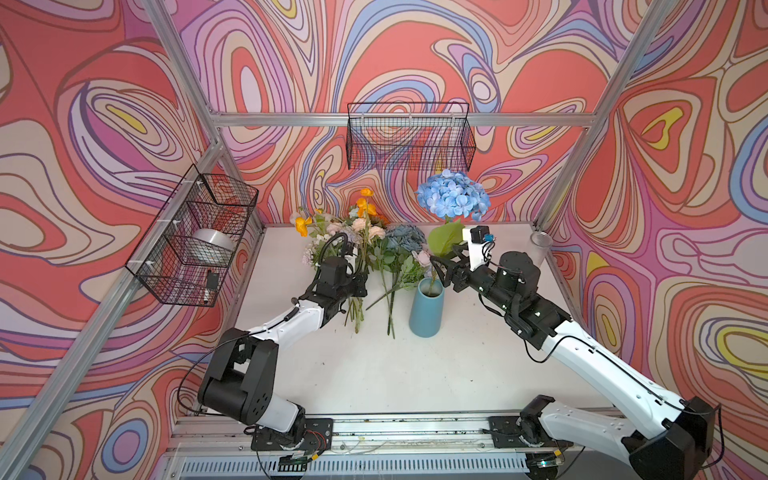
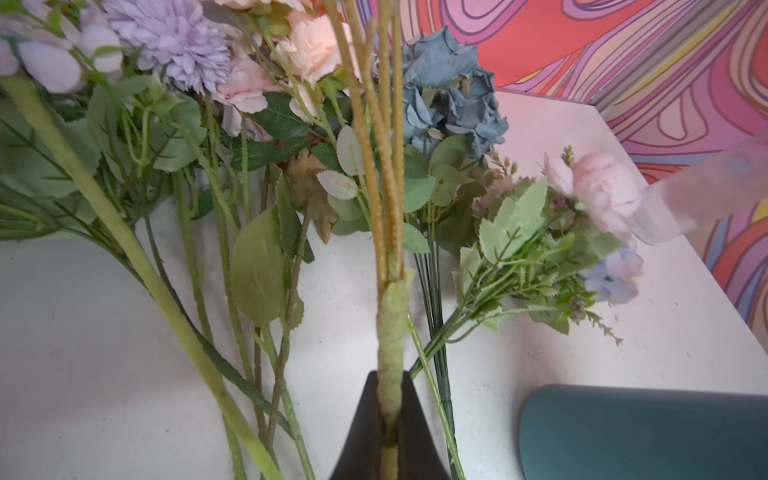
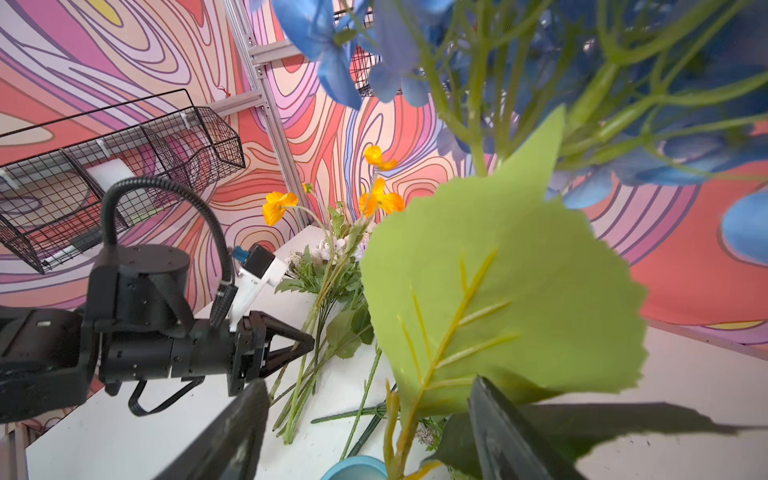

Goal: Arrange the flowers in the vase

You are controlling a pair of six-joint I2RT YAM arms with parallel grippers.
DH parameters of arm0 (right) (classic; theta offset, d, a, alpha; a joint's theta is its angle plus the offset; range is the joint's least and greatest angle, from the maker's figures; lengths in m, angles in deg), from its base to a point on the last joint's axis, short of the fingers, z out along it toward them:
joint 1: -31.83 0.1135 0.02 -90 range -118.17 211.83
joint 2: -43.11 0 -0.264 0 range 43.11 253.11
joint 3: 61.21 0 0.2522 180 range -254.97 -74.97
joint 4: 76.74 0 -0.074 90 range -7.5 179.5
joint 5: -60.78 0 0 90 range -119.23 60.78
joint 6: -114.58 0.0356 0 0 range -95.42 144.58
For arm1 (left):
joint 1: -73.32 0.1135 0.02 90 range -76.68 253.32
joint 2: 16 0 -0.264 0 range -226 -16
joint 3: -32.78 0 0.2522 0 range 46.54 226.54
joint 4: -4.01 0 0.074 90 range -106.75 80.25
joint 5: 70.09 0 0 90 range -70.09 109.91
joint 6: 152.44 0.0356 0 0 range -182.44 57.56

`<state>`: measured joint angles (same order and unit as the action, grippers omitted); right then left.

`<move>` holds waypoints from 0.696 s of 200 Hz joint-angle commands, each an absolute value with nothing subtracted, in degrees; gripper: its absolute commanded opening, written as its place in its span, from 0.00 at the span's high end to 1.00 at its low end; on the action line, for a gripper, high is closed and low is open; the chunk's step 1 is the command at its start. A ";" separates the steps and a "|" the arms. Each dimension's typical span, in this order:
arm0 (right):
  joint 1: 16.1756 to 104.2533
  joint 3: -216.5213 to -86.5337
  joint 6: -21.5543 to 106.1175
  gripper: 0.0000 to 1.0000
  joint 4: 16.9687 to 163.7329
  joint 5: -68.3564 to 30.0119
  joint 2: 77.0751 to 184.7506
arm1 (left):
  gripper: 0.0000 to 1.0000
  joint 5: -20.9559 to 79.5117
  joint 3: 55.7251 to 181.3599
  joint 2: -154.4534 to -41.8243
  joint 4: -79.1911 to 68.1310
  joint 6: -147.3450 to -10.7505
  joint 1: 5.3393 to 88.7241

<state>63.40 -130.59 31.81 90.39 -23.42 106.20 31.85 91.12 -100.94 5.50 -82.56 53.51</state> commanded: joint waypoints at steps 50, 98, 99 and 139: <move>63.31 -133.02 37.15 0.26 92.81 -8.08 108.47 | 1.00 39.76 84.25 -89.60 28.84 -86.47 53.63; 63.79 -136.61 45.50 0.32 99.25 0.37 114.54 | 1.00 40.86 82.10 -81.04 32.86 -90.94 51.81; 63.85 -136.73 45.46 0.32 99.25 0.47 114.64 | 1.00 40.80 82.03 -80.86 32.91 -90.97 51.71; 65.47 -144.87 43.67 0.32 97.56 3.13 119.97 | 1.00 39.52 83.51 -75.12 28.26 -82.95 45.17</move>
